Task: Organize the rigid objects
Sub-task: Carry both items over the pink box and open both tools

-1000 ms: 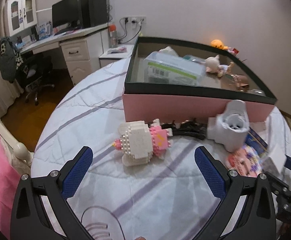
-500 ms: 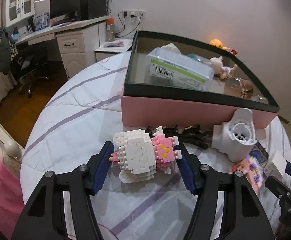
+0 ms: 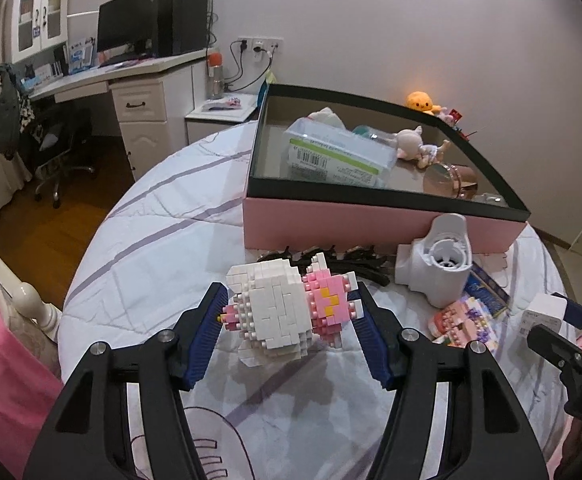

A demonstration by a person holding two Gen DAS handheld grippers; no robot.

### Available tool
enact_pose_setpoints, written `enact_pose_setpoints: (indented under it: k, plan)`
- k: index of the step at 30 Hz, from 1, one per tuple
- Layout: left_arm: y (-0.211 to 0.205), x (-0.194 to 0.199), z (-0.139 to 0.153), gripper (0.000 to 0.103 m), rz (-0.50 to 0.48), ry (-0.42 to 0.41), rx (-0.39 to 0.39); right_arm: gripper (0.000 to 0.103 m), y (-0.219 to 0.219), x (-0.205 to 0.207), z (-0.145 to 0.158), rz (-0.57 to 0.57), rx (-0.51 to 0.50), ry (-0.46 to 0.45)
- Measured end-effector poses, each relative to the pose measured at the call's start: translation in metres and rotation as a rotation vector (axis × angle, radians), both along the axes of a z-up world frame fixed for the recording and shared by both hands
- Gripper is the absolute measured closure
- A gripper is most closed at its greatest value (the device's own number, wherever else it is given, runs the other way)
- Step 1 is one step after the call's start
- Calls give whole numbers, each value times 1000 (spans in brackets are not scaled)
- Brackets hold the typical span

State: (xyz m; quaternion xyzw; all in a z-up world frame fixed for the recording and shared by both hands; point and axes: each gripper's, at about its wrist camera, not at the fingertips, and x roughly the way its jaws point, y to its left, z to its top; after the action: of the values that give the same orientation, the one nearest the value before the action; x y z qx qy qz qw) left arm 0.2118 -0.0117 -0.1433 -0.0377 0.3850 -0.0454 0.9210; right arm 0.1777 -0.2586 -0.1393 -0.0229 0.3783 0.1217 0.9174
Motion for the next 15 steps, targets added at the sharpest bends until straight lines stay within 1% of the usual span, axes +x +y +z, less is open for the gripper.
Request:
enact_pose_setpoints:
  k: [9, 13, 15]
  plan:
    - [-2, -7, 27, 40, -18, -62, -1, 36, -1, 1, 23, 17, 3, -44]
    - [-7, -2, 42, 40, -32, -95, 9, 36, -1, 8, 40, 25, -2, -83]
    - [-11, 2, 51, 40, -42, -114, 15, 36, 0, 15, 54, 29, -2, -111]
